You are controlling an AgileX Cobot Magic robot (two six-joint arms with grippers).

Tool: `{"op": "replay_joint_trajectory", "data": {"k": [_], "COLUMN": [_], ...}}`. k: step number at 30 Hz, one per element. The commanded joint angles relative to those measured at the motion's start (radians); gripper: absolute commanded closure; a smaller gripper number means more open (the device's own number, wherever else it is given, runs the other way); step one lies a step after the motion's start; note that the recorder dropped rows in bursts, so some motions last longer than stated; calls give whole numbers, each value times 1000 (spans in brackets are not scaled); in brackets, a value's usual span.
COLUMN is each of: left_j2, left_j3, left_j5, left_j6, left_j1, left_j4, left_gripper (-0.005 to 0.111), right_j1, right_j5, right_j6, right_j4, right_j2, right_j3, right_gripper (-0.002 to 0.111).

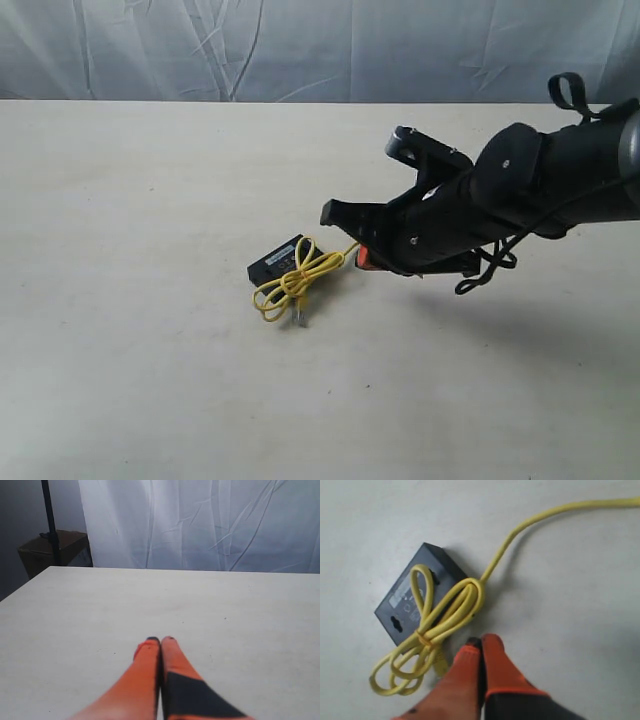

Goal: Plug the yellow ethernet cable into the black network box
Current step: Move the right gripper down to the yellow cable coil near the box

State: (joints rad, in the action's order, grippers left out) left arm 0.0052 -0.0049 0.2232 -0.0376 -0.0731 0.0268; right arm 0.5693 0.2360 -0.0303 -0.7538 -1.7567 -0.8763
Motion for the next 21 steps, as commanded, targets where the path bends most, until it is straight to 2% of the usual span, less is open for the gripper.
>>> {"op": "replay_joint_trajectory", "data": {"k": [1,4,5,11,13,21], "left_j2": [-5,-5,-5,-5,-5,-5], "left_j3": [5,5,5,5,5,5], "left_j5": [-15,-15,-15,-15,-15,-15], "left_j6": [0,0,0,0,0,0], "left_j1": [-5,-5,-5,-5,-5,-5], "left_j4": [-4,-4,-4,-4,-4,-4], "left_gripper": [107,107,107,107,107,107], "right_j1": [20,29,31,31,31,31], "right_j5": [-61,-52,-50,-54,-61,-111], "right_j6": [-4,-4,-4,-4,-4,-4], "right_j4": [-85,-119,-130,-157,-172,-216], "right_j2": [-19,-55,-72,-116,-127,-182], "right_j3": [-13,-38,-51,-88,-88,-88], "right_gripper": [109,108,104,63,61,65]}}
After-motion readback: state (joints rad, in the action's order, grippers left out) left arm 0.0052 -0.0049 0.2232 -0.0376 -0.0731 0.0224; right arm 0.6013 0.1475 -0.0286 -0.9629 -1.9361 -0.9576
